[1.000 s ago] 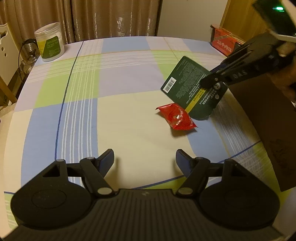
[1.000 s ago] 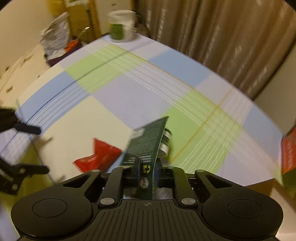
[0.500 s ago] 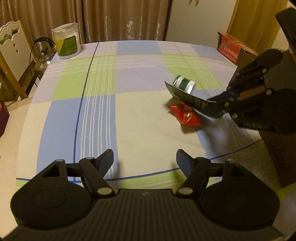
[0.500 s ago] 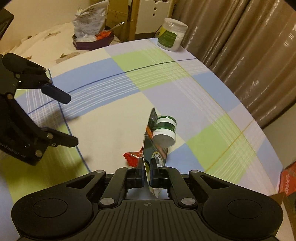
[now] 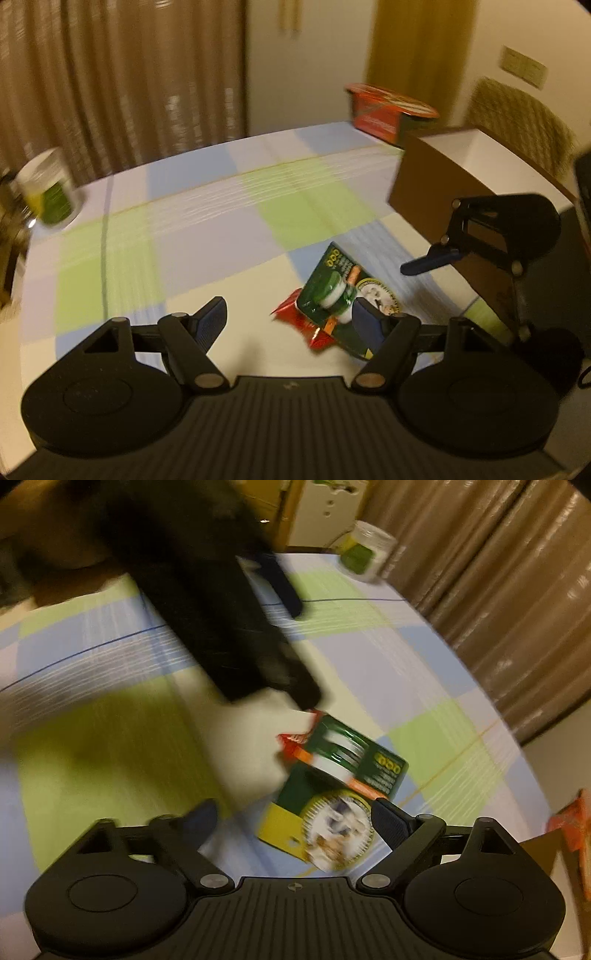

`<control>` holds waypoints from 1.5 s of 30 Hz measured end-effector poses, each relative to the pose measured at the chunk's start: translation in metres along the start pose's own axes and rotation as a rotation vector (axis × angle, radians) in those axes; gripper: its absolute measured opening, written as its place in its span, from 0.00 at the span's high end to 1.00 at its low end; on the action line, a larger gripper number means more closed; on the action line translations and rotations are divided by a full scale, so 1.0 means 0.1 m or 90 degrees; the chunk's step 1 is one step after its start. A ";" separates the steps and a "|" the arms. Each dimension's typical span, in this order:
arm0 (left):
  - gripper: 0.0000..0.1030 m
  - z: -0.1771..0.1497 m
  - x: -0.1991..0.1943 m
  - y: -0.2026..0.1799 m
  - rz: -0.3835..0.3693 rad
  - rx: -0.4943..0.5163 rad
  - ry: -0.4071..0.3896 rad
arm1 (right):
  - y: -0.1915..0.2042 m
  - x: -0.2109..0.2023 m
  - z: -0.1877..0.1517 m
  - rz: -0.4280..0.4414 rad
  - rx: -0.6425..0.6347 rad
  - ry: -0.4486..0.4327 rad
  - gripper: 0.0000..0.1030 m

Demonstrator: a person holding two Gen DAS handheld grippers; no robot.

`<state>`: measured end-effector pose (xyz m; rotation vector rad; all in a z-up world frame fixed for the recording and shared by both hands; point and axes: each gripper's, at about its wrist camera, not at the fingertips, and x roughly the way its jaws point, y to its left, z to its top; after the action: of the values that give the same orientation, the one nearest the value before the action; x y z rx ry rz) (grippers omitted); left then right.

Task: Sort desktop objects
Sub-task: 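Grasp the green card with the left tool while the right tool releases it, then grasp the red snack packet with the right tool while the left tool holds the card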

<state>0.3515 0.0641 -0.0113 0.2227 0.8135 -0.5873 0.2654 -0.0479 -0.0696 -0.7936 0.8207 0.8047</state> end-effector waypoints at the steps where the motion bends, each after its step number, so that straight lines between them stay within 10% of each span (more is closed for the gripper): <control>1: 0.31 0.02 0.04 -0.04 -0.006 0.016 0.004 | 0.01 -0.01 -0.03 -0.003 0.006 0.004 0.13; 24: 0.60 -0.22 0.68 -0.85 0.022 0.287 0.069 | -0.01 -0.29 -0.44 -0.056 0.068 0.040 0.13; 35: 0.71 -0.16 0.45 -0.64 0.018 0.193 0.032 | -0.08 -0.27 -0.44 -0.064 0.076 0.038 0.13; 45: 0.71 -0.45 -0.12 -0.06 0.108 0.055 0.054 | -0.19 -0.14 -0.18 -0.045 0.115 -0.012 0.13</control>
<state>0.3140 0.0823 -0.0323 0.3950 0.8427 -0.4556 0.2692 -0.0758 -0.0606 -0.6495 0.8308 0.6637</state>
